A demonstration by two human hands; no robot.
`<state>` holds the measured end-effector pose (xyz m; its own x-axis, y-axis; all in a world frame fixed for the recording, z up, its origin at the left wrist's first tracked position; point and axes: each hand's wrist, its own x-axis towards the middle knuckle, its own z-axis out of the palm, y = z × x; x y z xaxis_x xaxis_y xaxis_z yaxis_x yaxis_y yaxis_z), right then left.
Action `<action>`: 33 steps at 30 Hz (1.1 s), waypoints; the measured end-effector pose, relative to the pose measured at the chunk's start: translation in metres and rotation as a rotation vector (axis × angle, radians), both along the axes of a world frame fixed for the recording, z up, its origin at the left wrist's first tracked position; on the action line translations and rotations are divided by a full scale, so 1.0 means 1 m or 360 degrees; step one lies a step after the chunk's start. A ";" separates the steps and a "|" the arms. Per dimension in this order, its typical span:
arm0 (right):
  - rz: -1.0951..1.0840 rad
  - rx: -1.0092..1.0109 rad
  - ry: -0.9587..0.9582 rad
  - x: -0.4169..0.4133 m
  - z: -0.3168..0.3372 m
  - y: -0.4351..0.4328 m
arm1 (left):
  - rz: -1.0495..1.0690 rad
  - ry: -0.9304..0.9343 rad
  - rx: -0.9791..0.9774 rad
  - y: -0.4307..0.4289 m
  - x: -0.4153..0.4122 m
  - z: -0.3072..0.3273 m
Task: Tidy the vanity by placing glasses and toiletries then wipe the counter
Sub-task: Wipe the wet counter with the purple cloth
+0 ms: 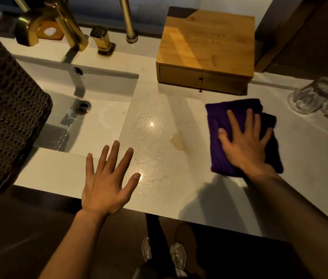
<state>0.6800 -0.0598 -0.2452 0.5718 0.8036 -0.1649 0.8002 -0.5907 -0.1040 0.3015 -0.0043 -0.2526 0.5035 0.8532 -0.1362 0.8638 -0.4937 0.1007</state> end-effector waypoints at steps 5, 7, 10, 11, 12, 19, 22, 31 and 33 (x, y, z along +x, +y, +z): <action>0.0431 0.0048 0.0028 -0.060 0.005 0.038 | 0.0027 -0.0027 0.0001 0.001 0.000 0.002; 0.0620 0.0044 0.0067 -0.082 0.002 0.028 | 0.0053 -0.0023 0.0000 0.000 0.000 0.002; 0.0801 0.0129 0.0065 -0.089 -0.002 -0.012 | 0.0060 -0.0023 -0.0013 0.000 0.000 0.003; 0.0803 0.0190 0.0041 -0.085 -0.003 -0.030 | 0.0063 -0.0032 -0.0019 0.000 0.000 0.003; 0.0782 0.0213 0.0031 -0.078 -0.005 -0.048 | 0.0066 -0.0044 -0.0025 0.001 0.001 0.003; 0.0127 0.0038 0.0079 0.014 0.004 -0.074 | 0.0068 -0.0069 -0.0028 -0.002 0.001 0.003; -0.0019 0.0050 0.0033 0.015 0.003 -0.037 | 0.0062 -0.0071 -0.0029 -0.001 0.000 0.003; 0.0372 0.0064 -0.0003 -0.071 0.005 0.052 | 0.0069 -0.0105 -0.0040 0.001 -0.001 0.003; 0.0564 0.0052 0.0059 -0.089 0.005 0.045 | 0.0070 -0.0098 -0.0041 0.000 -0.001 0.004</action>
<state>0.5915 -0.0148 -0.2400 0.2506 0.9562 -0.1510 0.9501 -0.2729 -0.1512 0.3007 -0.0042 -0.2490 0.4735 0.8714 -0.1282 0.8765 -0.4519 0.1661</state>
